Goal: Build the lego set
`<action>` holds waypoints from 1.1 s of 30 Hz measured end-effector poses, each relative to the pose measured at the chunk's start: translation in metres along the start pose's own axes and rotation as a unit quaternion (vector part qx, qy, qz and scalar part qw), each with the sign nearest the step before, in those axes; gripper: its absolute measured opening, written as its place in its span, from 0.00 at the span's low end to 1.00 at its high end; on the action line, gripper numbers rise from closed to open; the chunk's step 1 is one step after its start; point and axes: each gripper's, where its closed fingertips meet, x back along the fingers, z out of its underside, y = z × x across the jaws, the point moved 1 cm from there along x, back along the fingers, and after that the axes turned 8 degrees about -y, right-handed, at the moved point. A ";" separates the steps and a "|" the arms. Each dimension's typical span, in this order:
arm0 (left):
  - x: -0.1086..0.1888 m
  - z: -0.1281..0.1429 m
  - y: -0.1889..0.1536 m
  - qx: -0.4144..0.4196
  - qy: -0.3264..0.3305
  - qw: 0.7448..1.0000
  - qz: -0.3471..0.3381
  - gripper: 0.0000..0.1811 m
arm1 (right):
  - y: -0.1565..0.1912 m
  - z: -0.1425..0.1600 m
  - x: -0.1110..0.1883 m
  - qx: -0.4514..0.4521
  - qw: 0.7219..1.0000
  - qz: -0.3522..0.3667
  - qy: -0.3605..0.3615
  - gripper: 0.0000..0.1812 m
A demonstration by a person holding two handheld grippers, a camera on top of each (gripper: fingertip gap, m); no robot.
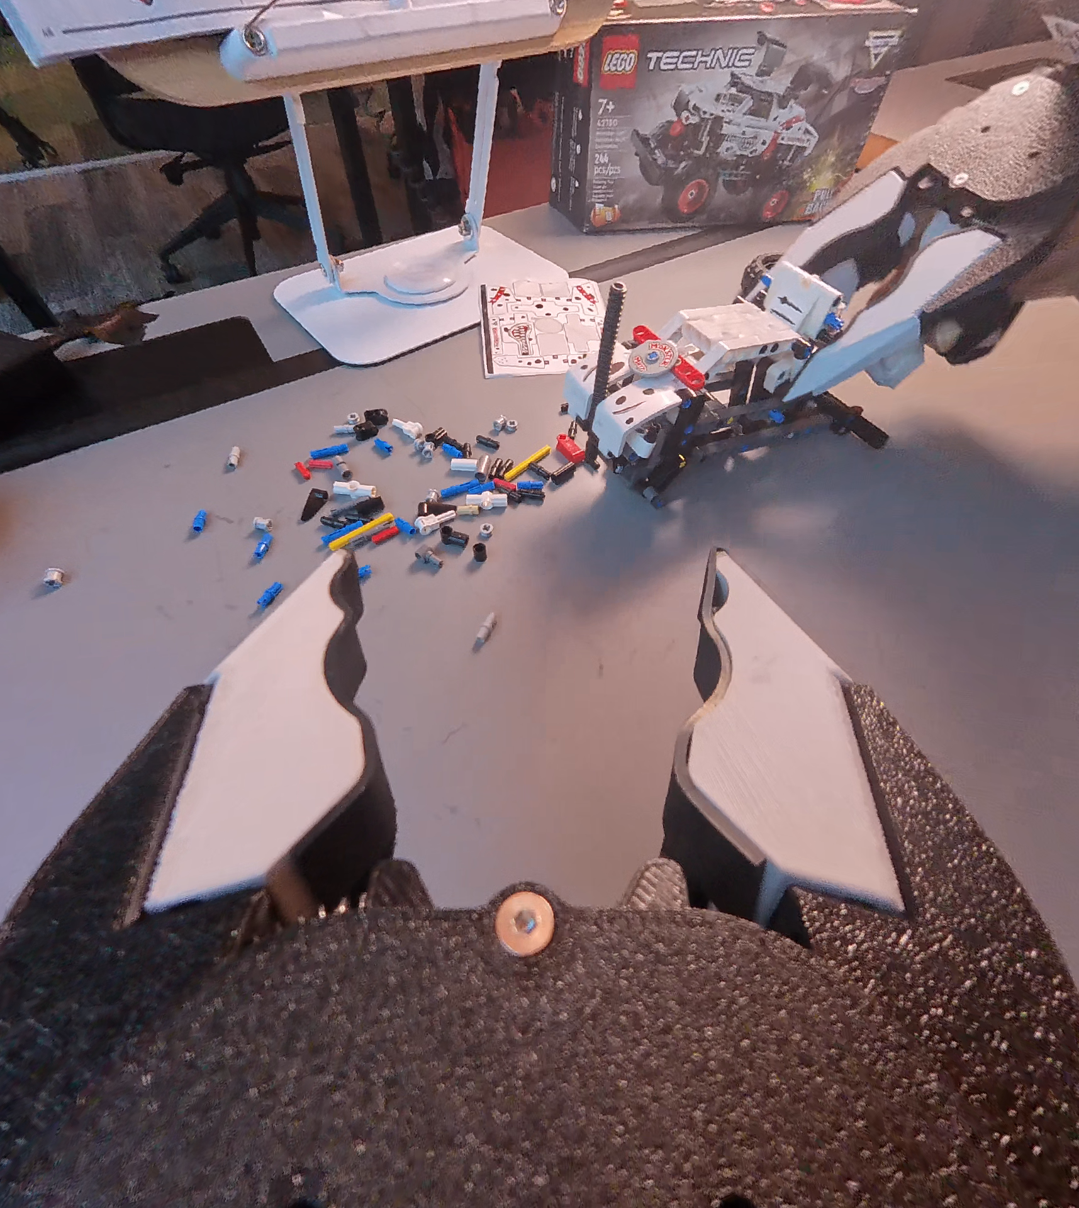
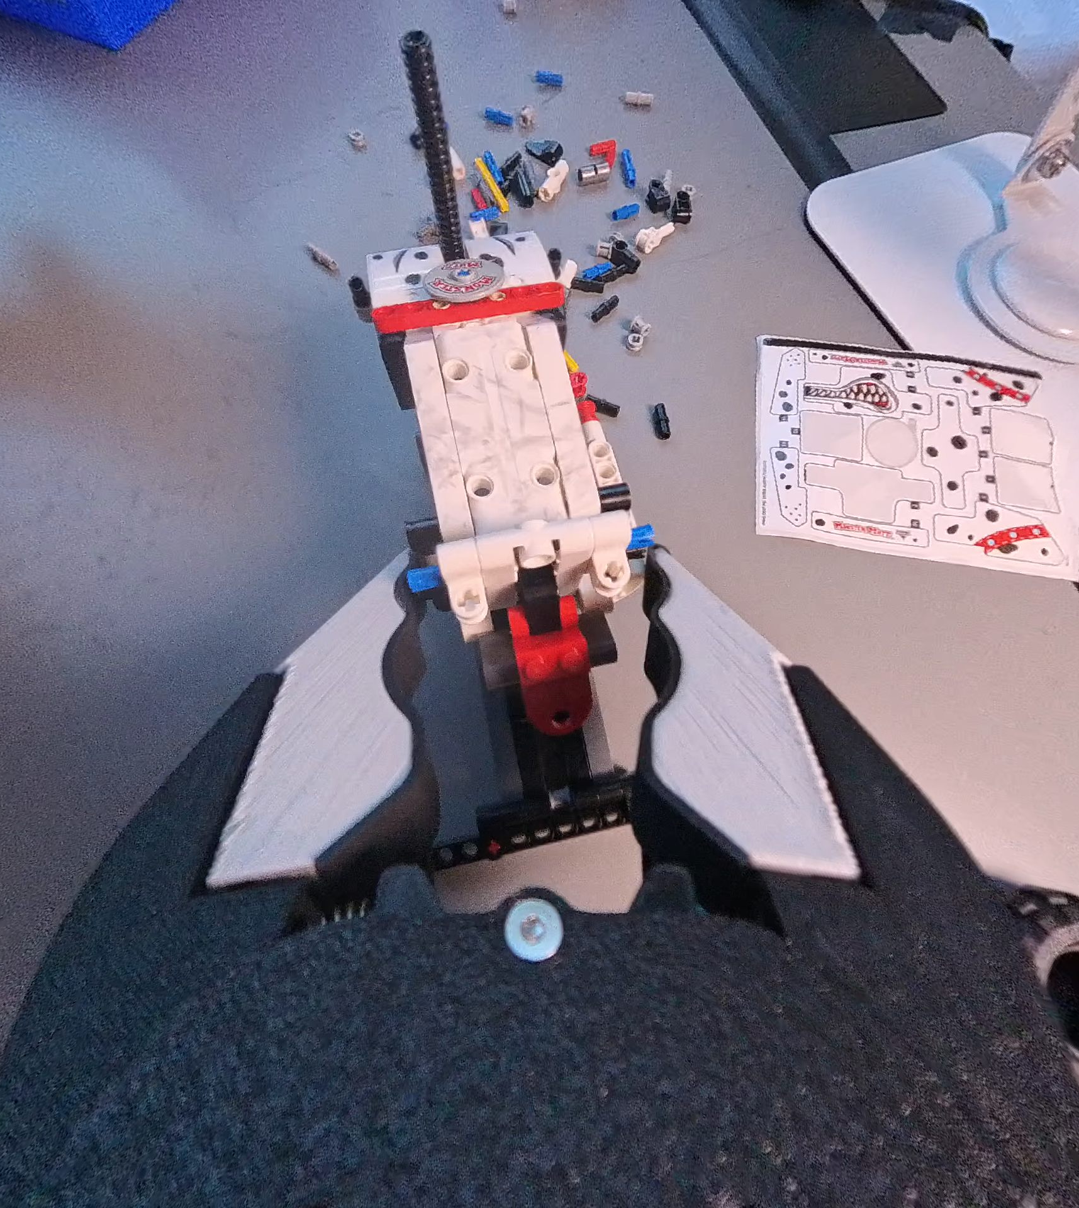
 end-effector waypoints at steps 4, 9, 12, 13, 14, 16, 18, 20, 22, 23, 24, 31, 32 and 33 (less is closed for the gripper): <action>0.015 0.005 0.003 0.003 -0.001 1.000 0.025 0.55 | 0.010 0.004 0.009 0.072 0.991 -0.110 0.024 0.36; 0.018 0.003 0.006 0.026 -0.016 0.999 0.035 0.55 | 0.010 0.003 0.006 0.085 0.989 -0.104 0.058 0.36; 0.015 0.001 0.008 0.035 -0.024 0.998 0.036 0.54 | 0.010 0.004 0.006 0.076 0.992 -0.084 0.050 0.36; 0.014 0.001 0.009 0.034 -0.024 0.999 0.035 0.54 | 0.007 0.004 0.007 0.072 0.994 -0.072 0.048 0.36; 0.012 0.000 0.011 0.030 -0.024 0.999 0.034 0.54 | 0.003 0.005 0.008 0.073 0.995 -0.056 0.047 0.36; 0.006 -0.006 0.013 0.022 -0.025 0.999 0.034 0.54 | -0.006 0.009 0.015 0.065 0.996 -0.033 0.052 0.36; 0.001 -0.016 0.016 0.009 -0.028 0.999 0.033 0.54 | -0.015 0.018 0.030 0.058 0.997 -0.019 0.054 0.36; -0.004 -0.026 0.020 -0.005 -0.034 0.999 0.028 0.53 | -0.021 0.030 0.051 0.045 0.997 -0.010 0.062 0.36; -0.009 -0.035 0.025 -0.011 -0.041 0.999 0.023 0.53 | -0.025 0.045 0.075 0.033 0.997 0.006 0.074 0.36; -0.012 -0.039 0.028 -0.012 -0.044 0.999 0.020 0.53 | -0.026 0.052 0.087 0.027 0.997 0.016 0.077 0.36; -0.015 -0.042 0.032 -0.014 -0.047 0.999 0.015 0.52 | -0.027 0.059 0.100 0.019 0.997 0.026 0.077 0.36; -0.062 -0.081 0.066 -0.042 -0.074 0.996 -0.031 0.49 | -0.049 0.090 0.157 -0.031 0.989 0.132 0.054 0.40; -0.072 -0.091 0.073 -0.045 -0.082 0.995 -0.039 0.49 | -0.053 0.084 0.162 -0.034 0.986 0.156 0.041 0.50; -0.081 -0.102 0.081 -0.048 -0.090 0.993 -0.051 0.47 | -0.052 0.073 0.167 -0.042 0.984 0.170 0.020 0.53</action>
